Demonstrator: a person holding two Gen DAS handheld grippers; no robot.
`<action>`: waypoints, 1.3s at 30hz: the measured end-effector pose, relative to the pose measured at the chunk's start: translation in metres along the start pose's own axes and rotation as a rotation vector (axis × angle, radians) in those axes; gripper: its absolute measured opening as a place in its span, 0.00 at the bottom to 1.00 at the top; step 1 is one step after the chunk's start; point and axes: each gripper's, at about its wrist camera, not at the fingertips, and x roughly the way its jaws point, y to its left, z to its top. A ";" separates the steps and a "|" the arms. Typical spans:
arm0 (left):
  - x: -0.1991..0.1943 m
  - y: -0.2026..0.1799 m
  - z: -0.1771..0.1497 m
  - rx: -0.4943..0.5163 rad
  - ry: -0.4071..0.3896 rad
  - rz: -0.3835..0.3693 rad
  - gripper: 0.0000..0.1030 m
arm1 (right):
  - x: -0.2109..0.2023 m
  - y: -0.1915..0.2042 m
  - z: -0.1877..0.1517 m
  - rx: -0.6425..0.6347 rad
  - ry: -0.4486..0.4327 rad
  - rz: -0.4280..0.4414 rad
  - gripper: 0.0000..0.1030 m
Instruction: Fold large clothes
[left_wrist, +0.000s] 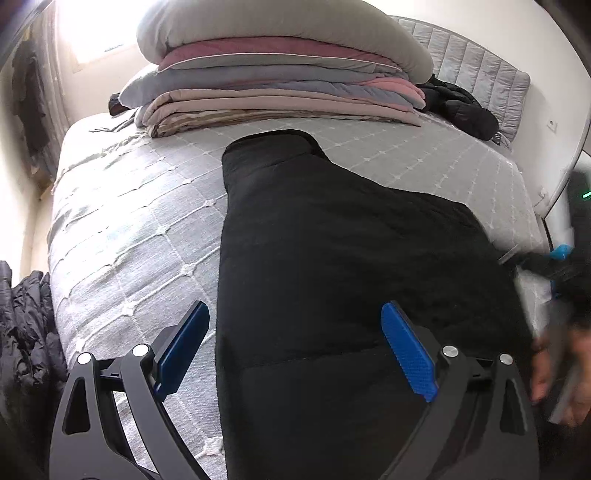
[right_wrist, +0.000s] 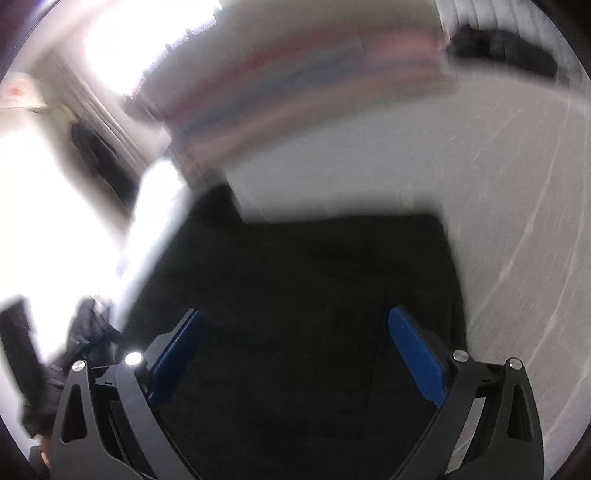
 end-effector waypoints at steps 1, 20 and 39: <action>-0.001 -0.001 0.000 0.001 -0.004 -0.002 0.88 | 0.003 -0.005 -0.001 0.010 0.002 0.020 0.95; 0.005 0.052 0.013 -0.141 0.156 -0.341 0.88 | 0.001 -0.087 -0.021 0.275 0.335 0.386 0.95; -0.027 0.099 0.093 -0.068 0.118 -0.268 0.50 | -0.011 0.009 0.030 0.139 0.155 0.715 0.93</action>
